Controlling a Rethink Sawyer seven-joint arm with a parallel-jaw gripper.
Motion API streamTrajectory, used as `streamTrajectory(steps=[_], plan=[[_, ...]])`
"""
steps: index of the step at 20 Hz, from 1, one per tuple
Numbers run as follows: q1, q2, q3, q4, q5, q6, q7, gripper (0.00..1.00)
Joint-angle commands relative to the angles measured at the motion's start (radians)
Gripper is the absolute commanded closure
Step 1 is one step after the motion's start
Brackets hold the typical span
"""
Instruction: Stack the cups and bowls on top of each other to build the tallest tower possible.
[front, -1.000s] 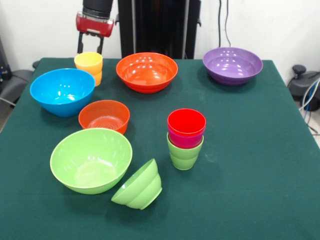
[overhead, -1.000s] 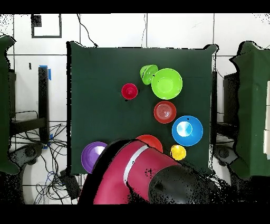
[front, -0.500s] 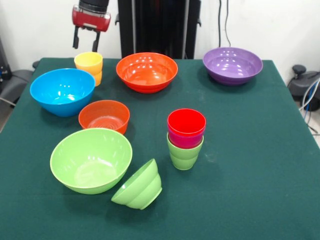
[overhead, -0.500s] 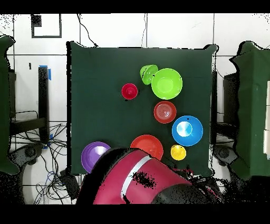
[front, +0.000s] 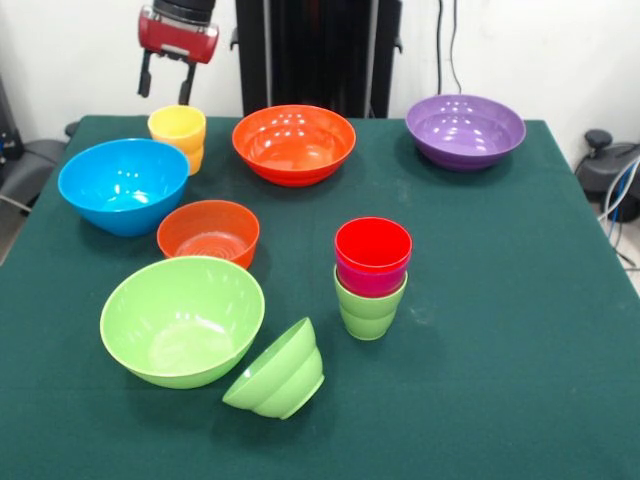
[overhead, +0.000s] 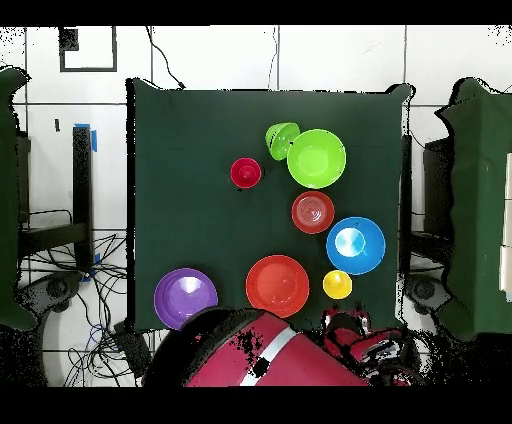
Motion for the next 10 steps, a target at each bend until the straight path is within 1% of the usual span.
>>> streamTrajectory(steps=[1, 5, 10], plan=[[0.006, -0.078, 0.215, 0.027, 0.01, 0.158, 0.094, 0.0], [-0.008, -0.122, 0.258, 0.051, 0.005, 0.205, 0.083, 0.0], [-0.018, -0.16, 0.288, 0.073, 0.012, 0.243, 0.067, 0.0]])
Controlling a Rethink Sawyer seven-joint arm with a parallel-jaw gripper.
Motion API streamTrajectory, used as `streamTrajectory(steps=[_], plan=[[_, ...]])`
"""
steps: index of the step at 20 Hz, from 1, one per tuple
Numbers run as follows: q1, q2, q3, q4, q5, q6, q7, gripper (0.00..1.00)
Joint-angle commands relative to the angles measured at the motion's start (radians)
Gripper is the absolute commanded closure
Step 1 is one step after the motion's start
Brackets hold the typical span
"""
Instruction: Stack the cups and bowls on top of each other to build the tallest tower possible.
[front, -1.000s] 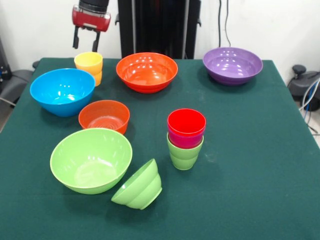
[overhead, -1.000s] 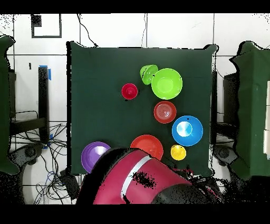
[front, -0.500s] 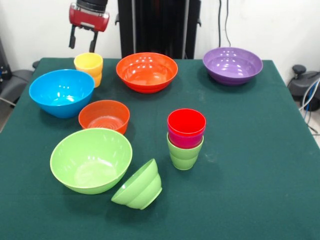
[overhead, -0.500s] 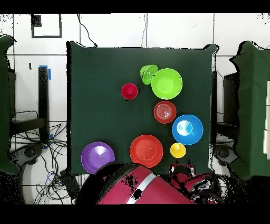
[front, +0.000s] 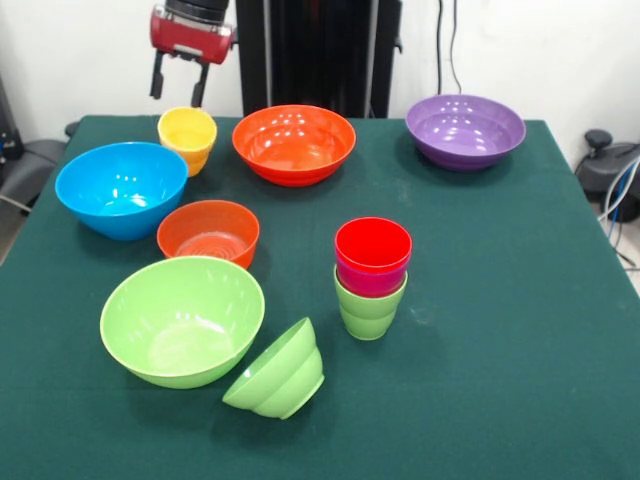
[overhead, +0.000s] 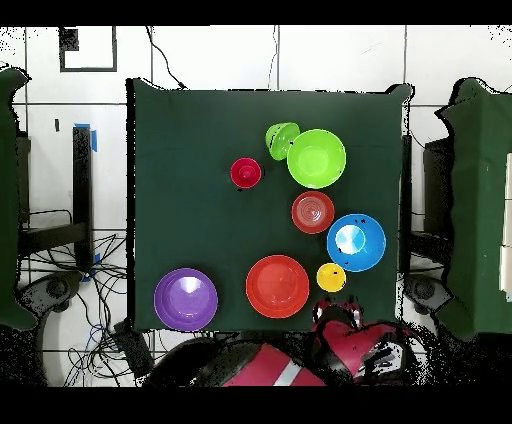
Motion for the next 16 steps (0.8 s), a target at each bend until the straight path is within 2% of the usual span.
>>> streamTrajectory(steps=[1, 6, 13, 16], plan=[[-0.021, -0.068, 0.21, 0.041, 0.01, 0.157, 0.061, 0.0], [-0.052, -0.12, 0.258, 0.068, 0.006, 0.21, 0.037, 0.0], [-0.139, -0.22, 0.357, 0.133, -0.004, 0.297, -0.023, 0.0], [-0.155, -0.232, 0.376, 0.139, -0.002, 0.311, -0.032, 0.0]])
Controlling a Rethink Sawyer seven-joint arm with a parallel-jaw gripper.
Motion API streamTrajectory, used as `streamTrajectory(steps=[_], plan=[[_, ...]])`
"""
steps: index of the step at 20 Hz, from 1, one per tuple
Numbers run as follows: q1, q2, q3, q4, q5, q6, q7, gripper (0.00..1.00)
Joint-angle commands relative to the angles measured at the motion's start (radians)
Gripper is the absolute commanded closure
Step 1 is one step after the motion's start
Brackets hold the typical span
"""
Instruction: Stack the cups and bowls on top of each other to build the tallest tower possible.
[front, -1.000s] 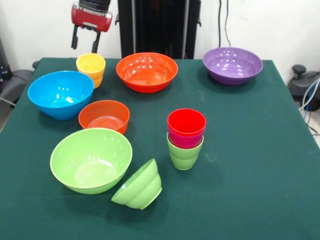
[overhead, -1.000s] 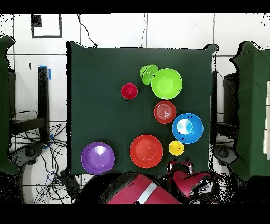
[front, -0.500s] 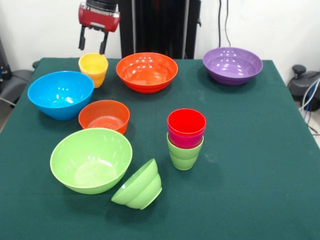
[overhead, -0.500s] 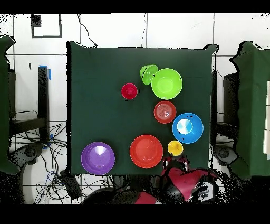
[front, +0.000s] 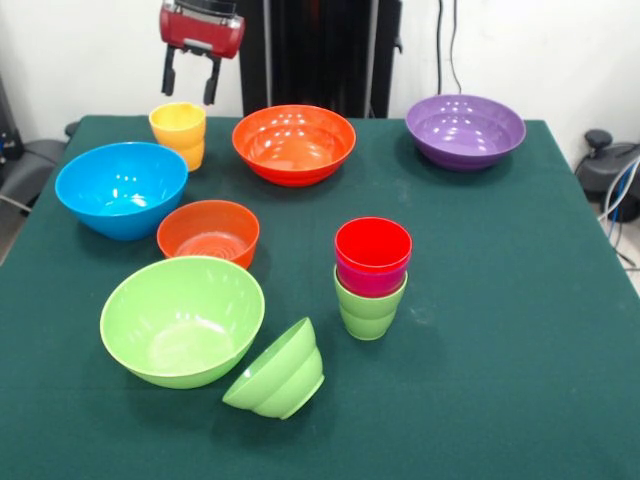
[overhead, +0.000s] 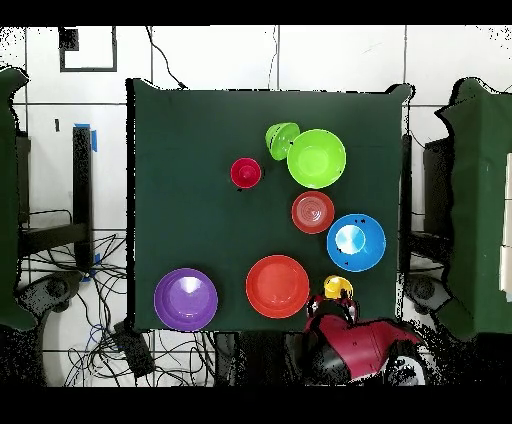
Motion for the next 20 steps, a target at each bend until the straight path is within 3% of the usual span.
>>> streamTrajectory(steps=[1, 4, 20], plan=[[-0.046, -0.069, 0.204, 0.066, 0.001, 0.161, -0.036, 0.0], [-0.051, -0.073, 0.215, 0.065, 0.006, 0.168, -0.031, 0.0], [0.119, 0.096, 0.072, -0.023, 0.053, 0.014, 0.095, 0.0]])
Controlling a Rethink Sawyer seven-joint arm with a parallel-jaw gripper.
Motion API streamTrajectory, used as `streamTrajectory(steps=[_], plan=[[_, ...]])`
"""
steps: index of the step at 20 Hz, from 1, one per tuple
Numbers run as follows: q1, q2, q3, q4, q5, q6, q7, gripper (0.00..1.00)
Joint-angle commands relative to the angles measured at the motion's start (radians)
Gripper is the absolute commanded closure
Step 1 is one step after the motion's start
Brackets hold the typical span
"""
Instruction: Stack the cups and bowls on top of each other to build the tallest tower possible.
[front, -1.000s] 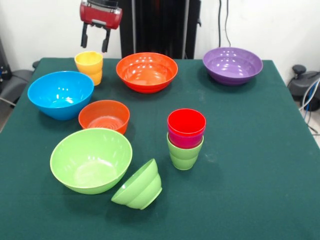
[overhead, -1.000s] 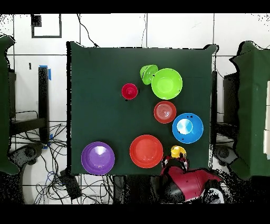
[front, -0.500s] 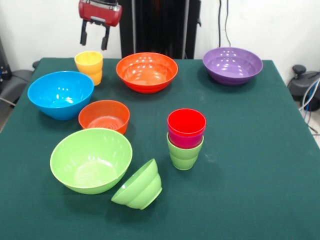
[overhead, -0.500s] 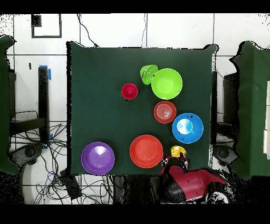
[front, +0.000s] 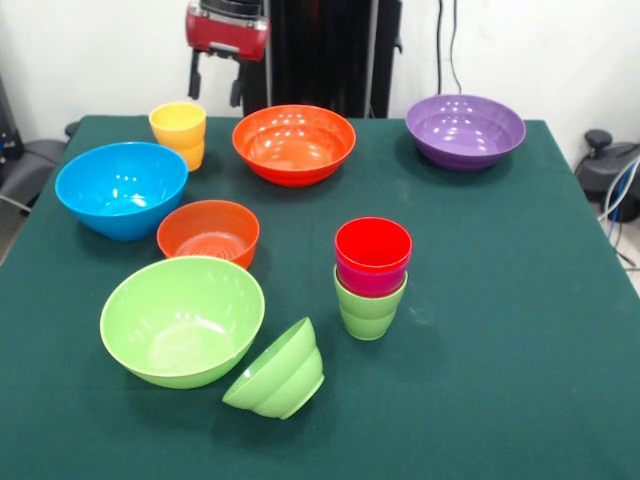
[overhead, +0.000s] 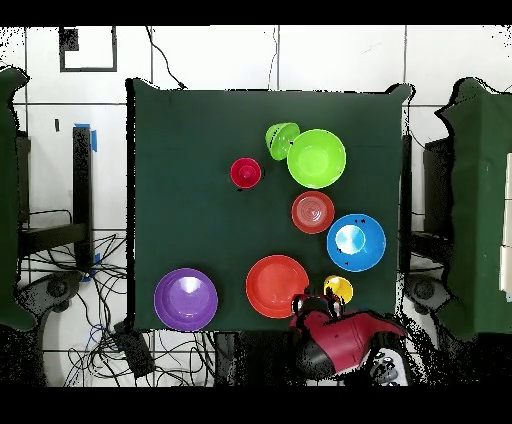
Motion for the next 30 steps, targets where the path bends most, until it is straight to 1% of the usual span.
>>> streamTrajectory(steps=[1, 4, 5, 8, 12, 16, 19, 22, 26, 30], plan=[[0.072, 0.11, 0.024, -0.046, 0.053, -0.044, 0.096, 0.0], [0.075, 0.108, 0.024, -0.046, 0.054, -0.041, 0.093, 0.0], [0.083, 0.116, 0.018, -0.056, 0.054, -0.045, 0.091, 0.0], [0.08, 0.127, 0.013, -0.073, 0.05, -0.048, 0.085, 0.0], [0.044, 0.114, 0.03, -0.072, 0.021, -0.034, 0.061, 0.0], [0.023, 0.094, 0.031, -0.051, 0.001, -0.035, 0.049, 0.0], [0.001, 0.064, 0.063, -0.039, -0.001, 0.0, 0.036, 0.0], [0.0, 0.063, 0.073, -0.042, 0.006, 0.011, 0.033, 0.0], [0.016, 0.078, 0.059, -0.053, 0.012, 0.002, 0.039, 0.0], [0.015, 0.076, 0.064, -0.058, 0.016, 0.011, 0.038, 0.0]])
